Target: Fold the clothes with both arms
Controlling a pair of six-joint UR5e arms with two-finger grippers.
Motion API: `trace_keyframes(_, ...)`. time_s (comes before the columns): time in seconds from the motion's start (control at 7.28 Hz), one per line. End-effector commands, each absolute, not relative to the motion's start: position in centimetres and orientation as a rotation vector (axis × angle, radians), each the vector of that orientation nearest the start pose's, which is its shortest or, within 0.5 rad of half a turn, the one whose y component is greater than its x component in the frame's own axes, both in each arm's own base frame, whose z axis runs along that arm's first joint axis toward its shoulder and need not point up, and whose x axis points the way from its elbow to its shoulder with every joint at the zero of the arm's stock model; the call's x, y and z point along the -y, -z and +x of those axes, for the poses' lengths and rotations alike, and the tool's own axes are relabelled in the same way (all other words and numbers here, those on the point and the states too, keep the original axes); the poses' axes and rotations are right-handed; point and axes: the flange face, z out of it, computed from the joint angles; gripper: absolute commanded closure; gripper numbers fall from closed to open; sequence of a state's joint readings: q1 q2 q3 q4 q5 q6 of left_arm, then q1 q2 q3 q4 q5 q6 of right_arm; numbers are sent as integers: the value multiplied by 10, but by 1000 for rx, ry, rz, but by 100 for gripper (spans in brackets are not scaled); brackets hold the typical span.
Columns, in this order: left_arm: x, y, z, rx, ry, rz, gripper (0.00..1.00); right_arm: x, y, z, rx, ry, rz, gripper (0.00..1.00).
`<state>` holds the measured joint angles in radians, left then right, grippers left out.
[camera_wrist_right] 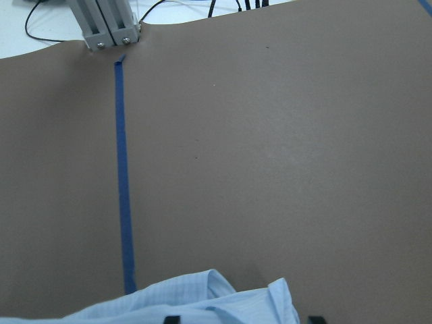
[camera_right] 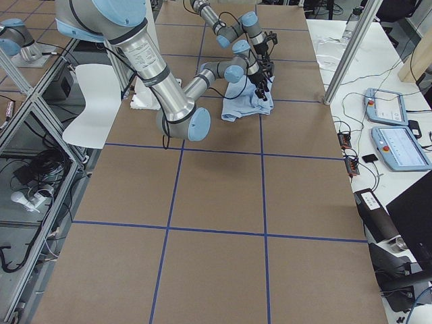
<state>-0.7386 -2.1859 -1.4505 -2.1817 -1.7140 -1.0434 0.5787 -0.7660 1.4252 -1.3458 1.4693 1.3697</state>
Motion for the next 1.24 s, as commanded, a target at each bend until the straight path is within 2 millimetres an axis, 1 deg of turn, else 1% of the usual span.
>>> trace_keyframes(0.0, 569, -287, 429, -962, 62, 573, 0, 499, -198, -586, 799, -336, 409, 0)
trace_keyframes(0.14, 569, -288, 429, -961, 62, 572, 0, 485, -199, -599, 768, -268, 462, 25)
trace_keyframes(0.27, 569, -290, 429, -959, 63, 569, 0, 483, -207, -605, 704, -133, 528, 47)
trace_keyframes(0.41, 569, -290, 428, -960, 66, 570, 0, 488, -215, -609, 658, -75, 565, 47)
trace_keyframes(0.55, 570, -290, 428, -959, 68, 568, 0, 492, -219, -610, 616, -21, 609, 47)
trace_keyframes(0.69, 569, -291, 428, -958, 68, 567, 0, 493, -216, -612, 602, 10, 623, 47)
trace_keyframes(0.82, 569, -292, 428, -958, 69, 567, 0, 495, -201, -618, 612, 13, 630, 47)
trace_keyframes(1.1, 569, -292, 428, -960, 73, 565, 0, 489, -200, -626, 622, 2, 620, 46)
